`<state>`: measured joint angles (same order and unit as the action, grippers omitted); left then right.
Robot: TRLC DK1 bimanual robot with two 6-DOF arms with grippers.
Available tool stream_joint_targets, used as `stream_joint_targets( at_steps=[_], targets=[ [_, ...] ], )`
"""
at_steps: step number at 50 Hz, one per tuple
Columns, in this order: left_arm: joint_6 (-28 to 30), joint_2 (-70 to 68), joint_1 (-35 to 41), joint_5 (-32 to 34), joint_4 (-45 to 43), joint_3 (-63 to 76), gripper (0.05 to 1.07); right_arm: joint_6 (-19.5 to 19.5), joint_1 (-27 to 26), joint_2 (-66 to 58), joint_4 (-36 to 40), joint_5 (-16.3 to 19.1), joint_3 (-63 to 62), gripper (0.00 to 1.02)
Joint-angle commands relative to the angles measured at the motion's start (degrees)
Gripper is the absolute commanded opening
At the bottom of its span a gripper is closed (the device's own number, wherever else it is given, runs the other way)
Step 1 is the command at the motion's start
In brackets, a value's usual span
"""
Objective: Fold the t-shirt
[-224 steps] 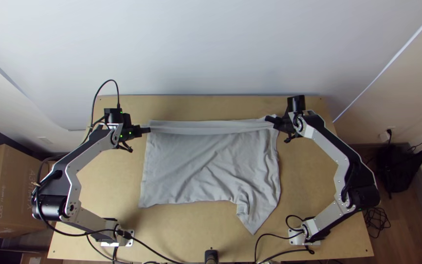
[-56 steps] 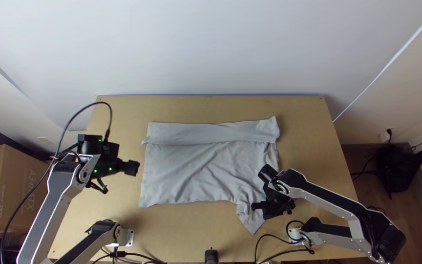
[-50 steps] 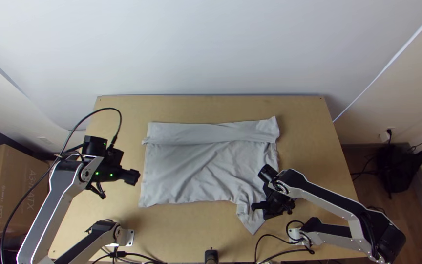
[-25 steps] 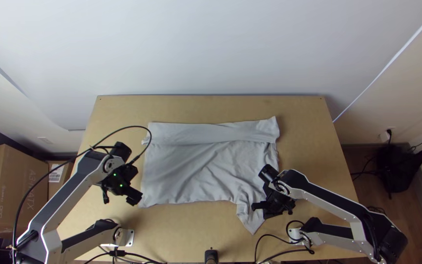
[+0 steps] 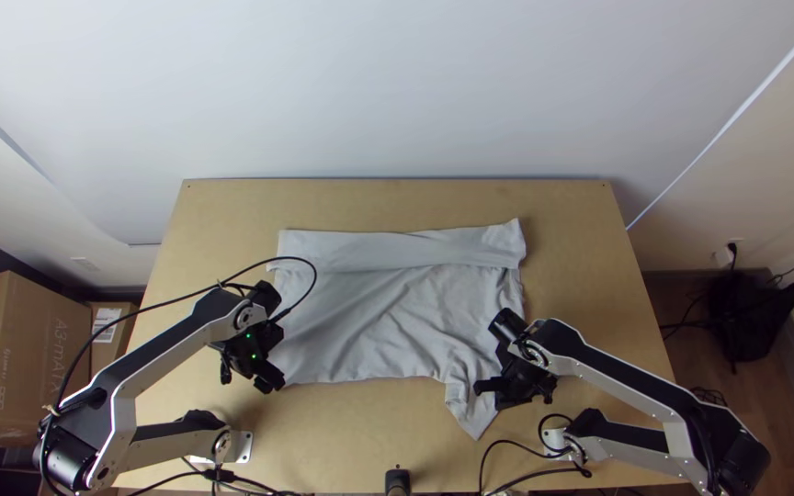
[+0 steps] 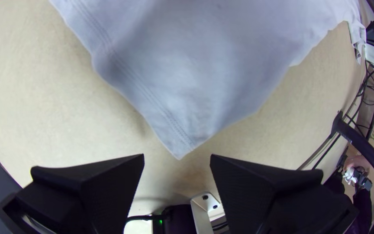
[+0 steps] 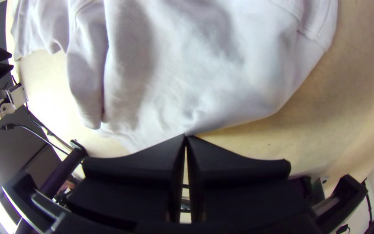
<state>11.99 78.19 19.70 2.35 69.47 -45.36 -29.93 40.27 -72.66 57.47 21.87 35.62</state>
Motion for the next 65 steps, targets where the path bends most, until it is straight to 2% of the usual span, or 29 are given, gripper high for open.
stream_joint_targets(
  at_steps=[1,5,10,15,26,27,30,38,55,65],
  targets=[
    [-1.0,1.1,0.8,0.2,-0.8,1.3,0.69,0.8,-1.0,1.0,0.2,-0.4,0.5,0.02],
    [-1.1,1.3,0.7,0.4,-1.6,1.1,0.62,0.8,-1.0,1.1,0.2,-0.4,0.5,0.02],
    [-1.1,1.9,1.1,0.8,-2.3,1.4,0.60,0.8,-1.1,1.1,0.2,-0.4,0.6,0.02],
    [-1.1,2.1,1.7,0.8,-4.2,2.1,0.44,0.8,-1.3,1.1,0.3,-0.5,1.0,0.02],
    [-0.3,3.4,2.0,2.4,-4.6,2.6,0.40,3.3,-5.8,1.4,1.7,-0.5,3.3,0.02],
    [-0.2,3.5,2.0,2.6,-4.6,2.6,0.35,3.7,-6.3,1.4,2.2,-0.5,3.7,0.02],
    [0.8,3.0,2.2,3.0,-5.3,2.4,0.09,4.9,-8.4,1.4,3.3,-0.6,5.1,0.02],
    [3.4,1.5,1.9,3.6,-5.1,2.6,0.08,9.7,-14.8,0.9,8.4,-0.7,9.5,0.02],
    [12.0,-2.2,-10.0,3.6,-2.7,0.6,0.08,20.5,-27.8,-1.2,15.7,-3.4,14.7,0.02],
    [14.2,-3.5,-12.7,3.5,-1.4,0.1,0.08,26.5,-34.6,-2.6,20.2,-5.1,18.4,0.02]
  ],
)
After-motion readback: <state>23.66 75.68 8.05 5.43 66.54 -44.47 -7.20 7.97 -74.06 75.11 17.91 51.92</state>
